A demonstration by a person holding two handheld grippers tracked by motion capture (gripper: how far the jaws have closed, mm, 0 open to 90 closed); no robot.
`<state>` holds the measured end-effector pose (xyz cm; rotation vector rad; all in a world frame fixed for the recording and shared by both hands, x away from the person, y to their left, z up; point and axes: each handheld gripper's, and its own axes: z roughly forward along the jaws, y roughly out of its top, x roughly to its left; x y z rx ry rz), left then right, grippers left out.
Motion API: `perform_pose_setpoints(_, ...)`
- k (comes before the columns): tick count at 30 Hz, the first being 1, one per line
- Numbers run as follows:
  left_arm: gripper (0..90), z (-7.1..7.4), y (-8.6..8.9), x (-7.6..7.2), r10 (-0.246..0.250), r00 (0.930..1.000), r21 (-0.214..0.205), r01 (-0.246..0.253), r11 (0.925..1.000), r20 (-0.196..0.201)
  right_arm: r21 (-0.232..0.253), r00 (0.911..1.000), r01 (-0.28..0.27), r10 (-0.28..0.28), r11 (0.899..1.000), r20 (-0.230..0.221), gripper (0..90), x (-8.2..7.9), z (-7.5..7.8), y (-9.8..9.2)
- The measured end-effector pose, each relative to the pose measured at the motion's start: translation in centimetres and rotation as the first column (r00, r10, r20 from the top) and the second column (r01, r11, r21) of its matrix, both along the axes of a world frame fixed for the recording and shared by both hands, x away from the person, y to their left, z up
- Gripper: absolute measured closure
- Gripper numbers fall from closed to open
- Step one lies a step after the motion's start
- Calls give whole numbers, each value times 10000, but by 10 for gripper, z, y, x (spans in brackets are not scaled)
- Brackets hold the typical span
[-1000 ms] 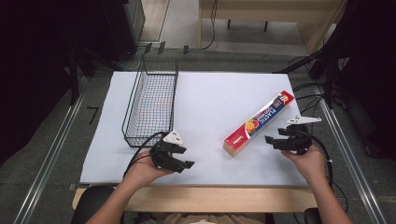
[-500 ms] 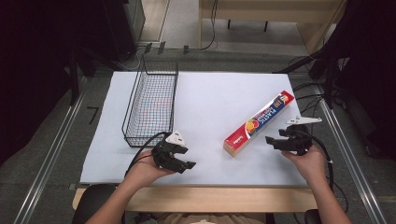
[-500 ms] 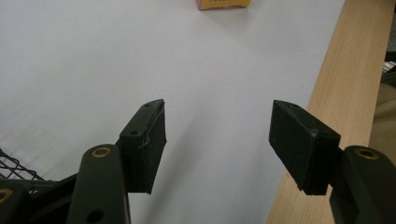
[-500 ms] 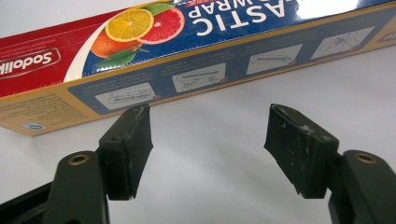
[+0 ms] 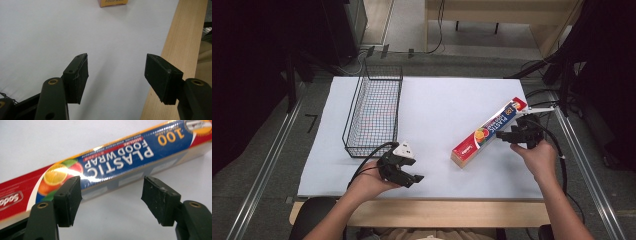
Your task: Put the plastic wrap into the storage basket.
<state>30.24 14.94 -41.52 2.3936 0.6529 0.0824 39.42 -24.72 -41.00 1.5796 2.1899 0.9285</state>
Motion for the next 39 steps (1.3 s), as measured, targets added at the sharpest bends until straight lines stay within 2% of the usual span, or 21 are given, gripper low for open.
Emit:
perform_pose_setpoints(3, 362, 1, 1, 1, 1, 10000, -3, -1, 10000, 5, -265, 10000, 8, -10, 9996, -74, 323, 7, 4, 3)
perform_pose_setpoints(5, 362, 0, 2, 1, 29, 10000, 8, -29, 10000, -24, -91, 9972, 552, -556, 9984, -508, 323, 20, 6, 2)
perform_pose_setpoints(7, 362, -1, 1, 1, 29, 10000, -18, -29, 10000, -38, -167, 9939, 895, -903, 9959, -628, 301, 28, 7, 1)
perform_pose_setpoints(9, 362, -1, 0, 1, -26, 10000, 34, 26, 10000, -3, -69, 9881, 1328, -1329, 9911, -775, 223, 35, 6, 1)
perform_pose_setpoints(10, 362, -1, 0, 1, -26, 10000, 34, 26, 10000, -3, -69, 9881, 1328, -1329, 9911, -775, 223, 35, 6, 1)
perform_pose_setpoints(11, 361, -1, 0, 1, -47, 10000, 57, 47, 10000, -39, 9, 9768, 1885, -1874, 9821, -1040, 133, 44, 4, 4)
perform_pose_setpoints(13, 360, -1, 0, 1, -61, 10000, 89, 61, 9999, -29, -54, 9735, 2000, -1993, 9798, -1123, 126, 47, 3, 6)
perform_pose_setpoints(14, 360, -2, 0, 1, -81, 10000, 130, 82, 9999, -43, -65, 9656, 2261, -2250, 9741, -1303, 109, 54, 0, 11)
perform_pose_setpoints(16, 359, -2, 0, 1, -77, 10000, 132, 77, 9999, -48, -103, 9645, 2293, -2286, 9733, -1325, 103, 56, -1, 13)
perform_pose_setpoints(19, 358, -3, 0, 2, -90, 9999, 162, 90, 9998, -46, -327, 9693, 2062, -2087, 9780, -1300, 123, 63, 0, 20)
perform_pose_setpoints(23, 356, -4, 1, 2, -85, 9999, 183, 87, 9998, -98, -537, 9715, 1905, -1961, 9802, -1331, 135, 67, 5, 16)
perform_pose_setpoints(25, 355, -4, 0, 2, -37, 9999, 179, 40, 9998, -136, -698, 9627, 2142, -2226, 9743, -1537, 108, 71, 5, 13)
perform_pose_setpoints(26, 354, -4, 0, 2, -37, 9999, 179, 40, 9998, -136, -698, 9627, 2142, -2226, 9743, -1537, 108, 71, 5, 13)
perform_pose_setpoints(27, 354, -5, -1, 2, -92, 9999, 231, 95, 9997, -130, -749, 9552, 2348, -2444, 9691, -1668, 66, 73, 3, 13)
perform_pose_setpoints(28, 353, -5, -2, 3, -130, 9998, 287, 133, 9995, -123, -716, 9437, 2622, -2712, 9624, -1892, 36, 77, -2, 15)
perform_pose_setpoints(30, 351, -5, -2, 3, -149, 9998, 294, 154, 9994, -145, -720, 9412, 2684, -2774, 9606, -1927, 17, 78, -4, 16)
perform_pose_setpoints(31, 351, -5, -3, 2, -146, 9998, 319, 150, 9994, -132, -815, 9293, 2974, -3080, 9513, -2037, 0, 82, -9, 21)
perform_pose_setpoints(32, 351, -5, -3, 2, -146, 9998, 319, 150, 9994, -132, -815, 9293, 2974, -3080, 9513, -2037, 0, 82, -9, 21)
perform_pose_setpoints(33, 351, -6, -2, 2, -148, 9998, 351, 153, 9993, -156, -1145, 9149, 3291, -3465, 9373, -2069, 0, 86, -13, 23)
perform_pose_setpoints(37, 350, -6, -1, 2, -148, 9997, 317, 153, 9994, -170, -1301, 8999, 3636, -3839, 9224, -2069, 0, 92, -14, 22)
perform_pose_setpoints(39, 350, -6, -1, 3, -170, 9997, 331, 176, 9993, -188, -1305, 8975, 3676, -3880, 9208, -2097, 0, 93, -14, 21)
